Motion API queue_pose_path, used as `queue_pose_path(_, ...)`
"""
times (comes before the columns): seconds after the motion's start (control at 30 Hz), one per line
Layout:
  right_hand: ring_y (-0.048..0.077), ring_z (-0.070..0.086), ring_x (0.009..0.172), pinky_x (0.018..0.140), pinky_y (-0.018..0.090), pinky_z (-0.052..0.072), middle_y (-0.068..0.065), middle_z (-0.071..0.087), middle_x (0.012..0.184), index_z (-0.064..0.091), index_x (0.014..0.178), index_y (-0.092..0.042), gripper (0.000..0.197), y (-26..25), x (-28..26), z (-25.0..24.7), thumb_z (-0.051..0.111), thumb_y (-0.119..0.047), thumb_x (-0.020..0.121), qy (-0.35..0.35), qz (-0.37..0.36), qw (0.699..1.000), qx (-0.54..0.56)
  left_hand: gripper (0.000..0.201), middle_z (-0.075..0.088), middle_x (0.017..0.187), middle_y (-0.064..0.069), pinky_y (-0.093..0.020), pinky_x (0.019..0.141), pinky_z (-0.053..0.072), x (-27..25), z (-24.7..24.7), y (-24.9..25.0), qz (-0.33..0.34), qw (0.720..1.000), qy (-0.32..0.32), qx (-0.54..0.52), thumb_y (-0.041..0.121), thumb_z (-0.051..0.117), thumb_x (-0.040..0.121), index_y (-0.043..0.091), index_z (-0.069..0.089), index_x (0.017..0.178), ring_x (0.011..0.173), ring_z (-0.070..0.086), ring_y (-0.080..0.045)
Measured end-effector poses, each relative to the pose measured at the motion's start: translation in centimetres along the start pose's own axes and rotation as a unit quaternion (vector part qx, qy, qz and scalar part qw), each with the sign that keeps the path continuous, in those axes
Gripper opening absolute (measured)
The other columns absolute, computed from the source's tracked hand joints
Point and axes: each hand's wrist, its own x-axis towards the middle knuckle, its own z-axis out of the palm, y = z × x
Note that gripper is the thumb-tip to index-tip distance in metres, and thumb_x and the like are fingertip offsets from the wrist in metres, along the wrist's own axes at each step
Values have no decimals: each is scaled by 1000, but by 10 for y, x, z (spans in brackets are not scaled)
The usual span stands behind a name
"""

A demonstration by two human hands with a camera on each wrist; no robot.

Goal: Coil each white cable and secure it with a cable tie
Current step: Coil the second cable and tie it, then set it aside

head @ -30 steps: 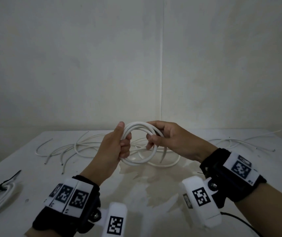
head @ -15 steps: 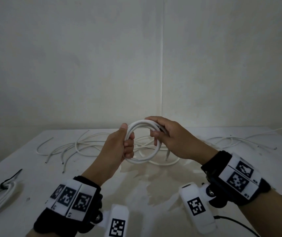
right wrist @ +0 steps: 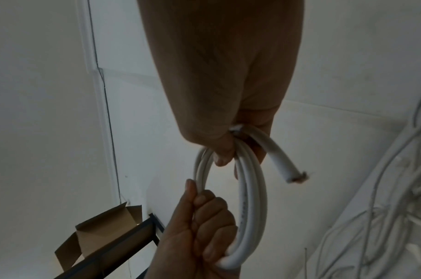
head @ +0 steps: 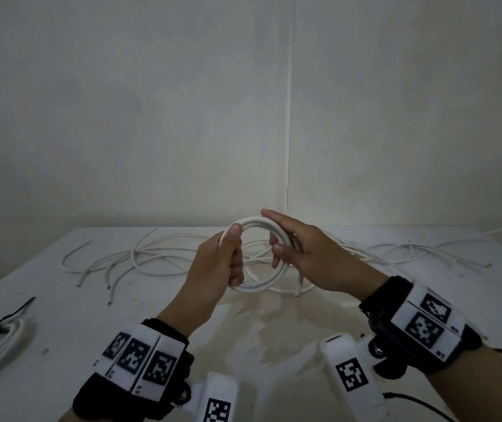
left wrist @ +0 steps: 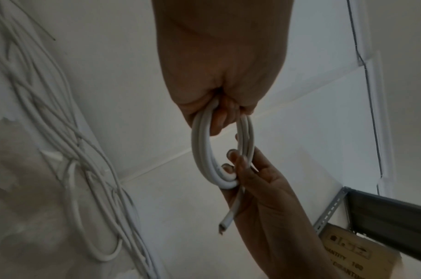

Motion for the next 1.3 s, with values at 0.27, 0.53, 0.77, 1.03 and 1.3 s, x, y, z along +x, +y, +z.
queue_pose_path(0.27, -1, 55, 60, 69, 15, 43, -6, 49, 77, 41, 126, -26, 31, -3, 2, 9, 36, -14, 98, 77, -9, 995, 70, 38, 31, 40, 12, -16, 38, 27, 1, 3, 3, 36, 999, 30, 15, 32, 37, 98, 14, 37, 64, 35, 27, -4)
queue_pose_path(0.53, 2, 55, 60, 68, 18, 46, -5, 51, 77, 46, 120, -27, 28, -5, 1, 5, 36, -13, 98, 103, -47, 991, 77, 37, 35, 38, 11, -16, 38, 30, 2, 7, 7, 98, 993, 56, 40, 28, 38, 98, 14, 39, 64, 34, 31, -2)
queue_pose_path(0.77, 3, 56, 69, 67, 12, 44, -2, 59, 81, 58, 97, -28, 26, -1, -4, -10, 42, -7, 96, 71, 18, 997, -4, 36, 29, 42, 13, -15, 35, 25, 4, 2, 12, 92, 992, 70, -55, 25, 35, 99, 15, 33, 64, 35, 24, -3)
queue_pose_path(1.03, 15, 63, 75, 78, 25, 53, 9, 66, 84, 65, 89, -8, 27, -9, -4, 7, 42, -21, 96, 117, 104, 960, 233, 36, 27, 42, 11, -16, 35, 23, 3, 8, 12, 88, 992, 73, -61, 28, 35, 99, 16, 37, 65, 36, 22, -3)
queue_pose_path(1.3, 8, 64, 61, 66, 18, 53, 0, 68, 67, 62, 87, -12, 14, -8, -6, 16, 51, -3, 90, 152, 82, 946, 275, 36, 27, 42, 11, -17, 36, 24, 1, 11, 5, 85, 993, 62, -45, 29, 34, 99, 16, 37, 65, 37, 22, -3)
